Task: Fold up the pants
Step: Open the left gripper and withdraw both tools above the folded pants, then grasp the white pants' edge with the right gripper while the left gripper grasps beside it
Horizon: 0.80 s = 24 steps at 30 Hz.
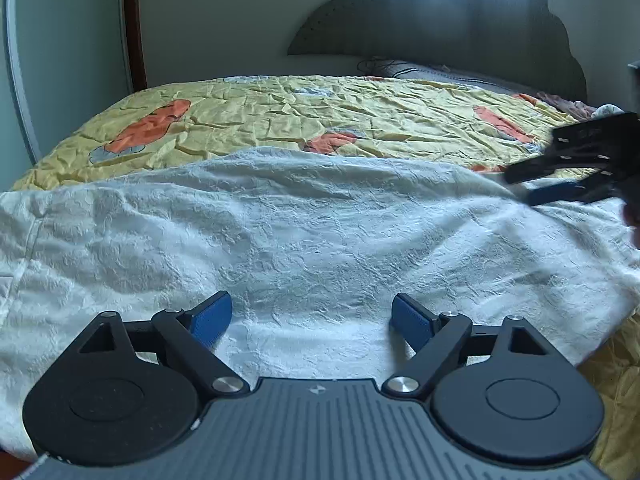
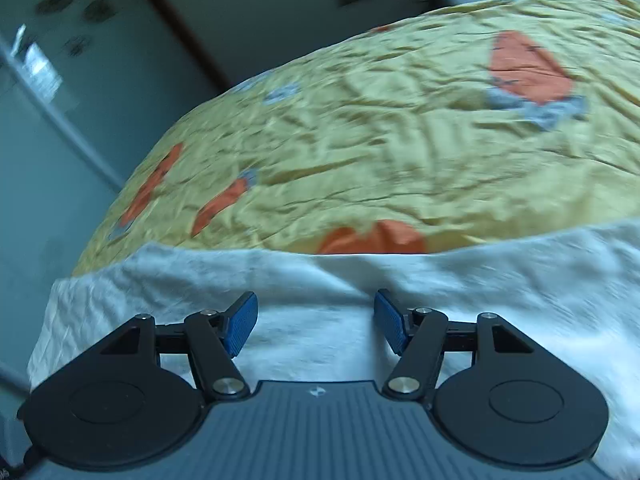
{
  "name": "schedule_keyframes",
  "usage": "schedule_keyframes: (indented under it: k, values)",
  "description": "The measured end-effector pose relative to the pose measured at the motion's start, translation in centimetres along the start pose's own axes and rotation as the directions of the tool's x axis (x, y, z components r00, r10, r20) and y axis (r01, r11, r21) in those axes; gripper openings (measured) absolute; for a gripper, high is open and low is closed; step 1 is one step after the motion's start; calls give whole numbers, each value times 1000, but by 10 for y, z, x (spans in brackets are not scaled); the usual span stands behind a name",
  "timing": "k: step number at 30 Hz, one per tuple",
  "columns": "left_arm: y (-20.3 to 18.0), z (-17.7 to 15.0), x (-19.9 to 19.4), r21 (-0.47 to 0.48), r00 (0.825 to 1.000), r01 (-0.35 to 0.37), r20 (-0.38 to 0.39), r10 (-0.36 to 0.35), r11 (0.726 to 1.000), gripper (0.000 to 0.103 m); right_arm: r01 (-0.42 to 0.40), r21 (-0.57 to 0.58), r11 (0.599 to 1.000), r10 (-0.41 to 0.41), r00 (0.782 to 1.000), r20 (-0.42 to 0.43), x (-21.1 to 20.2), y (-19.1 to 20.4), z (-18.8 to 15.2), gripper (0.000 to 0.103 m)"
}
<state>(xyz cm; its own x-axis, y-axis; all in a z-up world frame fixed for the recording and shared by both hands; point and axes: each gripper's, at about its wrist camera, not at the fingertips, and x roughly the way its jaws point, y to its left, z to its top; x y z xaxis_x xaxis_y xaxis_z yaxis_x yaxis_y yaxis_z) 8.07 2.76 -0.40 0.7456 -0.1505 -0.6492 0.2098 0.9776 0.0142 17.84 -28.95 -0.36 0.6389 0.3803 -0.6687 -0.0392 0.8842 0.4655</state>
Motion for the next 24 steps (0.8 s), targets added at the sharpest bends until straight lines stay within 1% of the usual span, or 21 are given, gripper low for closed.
schedule_keyframes:
  k: [1, 2, 4, 5, 6, 7, 9, 10, 11, 12, 13, 15, 17, 18, 19, 22, 24]
  values:
    - [1, 4, -3, -20, 1000, -5, -5, 5, 1000, 86, 28, 16, 999, -29, 999, 33, -14, -4, -5, 64]
    - [4, 6, -9, -49, 1000, 10, -4, -10, 999, 86, 27, 40, 999, -30, 996, 85, -34, -11, -13, 64]
    - [5, 12, -24, -95, 997, 72, 22, -70, 993, 87, -36, 124, 992, 14, 985, 171, -75, -34, -35, 64]
    - [0, 14, -27, -92, 995, 97, 30, -95, 991, 88, -66, 180, 982, 27, 977, 213, -95, -50, -48, 64]
    - [-7, 18, -27, -75, 993, 116, 27, -114, 990, 88, -82, 251, 964, 17, 967, 254, -118, -70, -62, 65]
    - [-15, 21, -23, -54, 991, 131, 15, -131, 990, 88, -79, 316, 946, -13, 960, 280, -135, -87, -73, 65]
    - [-34, 28, -11, -25, 988, 154, -11, -154, 988, 88, -60, 456, 888, -103, 940, 324, -170, -124, -97, 66]
    - [-43, 30, -3, -11, 986, 162, -30, -163, 987, 88, -43, 515, 856, -158, 927, 340, -187, -141, -107, 67]
    - [-51, 31, 8, -2, 982, 177, -66, -176, 984, 89, -36, 554, 832, -197, 914, 355, -201, -154, -115, 66]
    - [-59, 30, 21, 1, 975, 193, -113, -192, 981, 99, -33, 586, 810, -224, 905, 361, -212, -166, -120, 67]
    - [-69, 27, 24, 49, 981, 178, -88, -173, 983, 103, -27, 614, 789, -244, 903, 354, -218, -177, -123, 67]
    - [-88, 19, 28, 148, 993, 112, -53, -105, 983, 102, 12, 650, 760, -272, 914, 300, -222, -193, -123, 66]
    - [-86, 14, 26, 124, 993, 114, -34, -111, 986, 102, 21, 657, 754, -265, 924, 275, -219, -203, -121, 67]
    - [-85, 14, 26, 120, 993, 119, -34, -116, 986, 102, 17, 665, 746, -254, 931, 262, -214, -207, -118, 66]
    - [-83, 14, 25, 115, 992, 125, -32, -122, 986, 103, 5, 667, 745, -244, 933, 265, -212, -211, -117, 66]
    - [-83, 12, 25, 113, 993, 122, -21, -120, 986, 103, -32, 681, 732, -226, 931, 287, -206, -219, -111, 70]
    - [-85, 12, 25, 114, 994, 112, -19, -111, 987, 103, -52, 686, 726, -223, 925, 306, -202, -222, -110, 70]
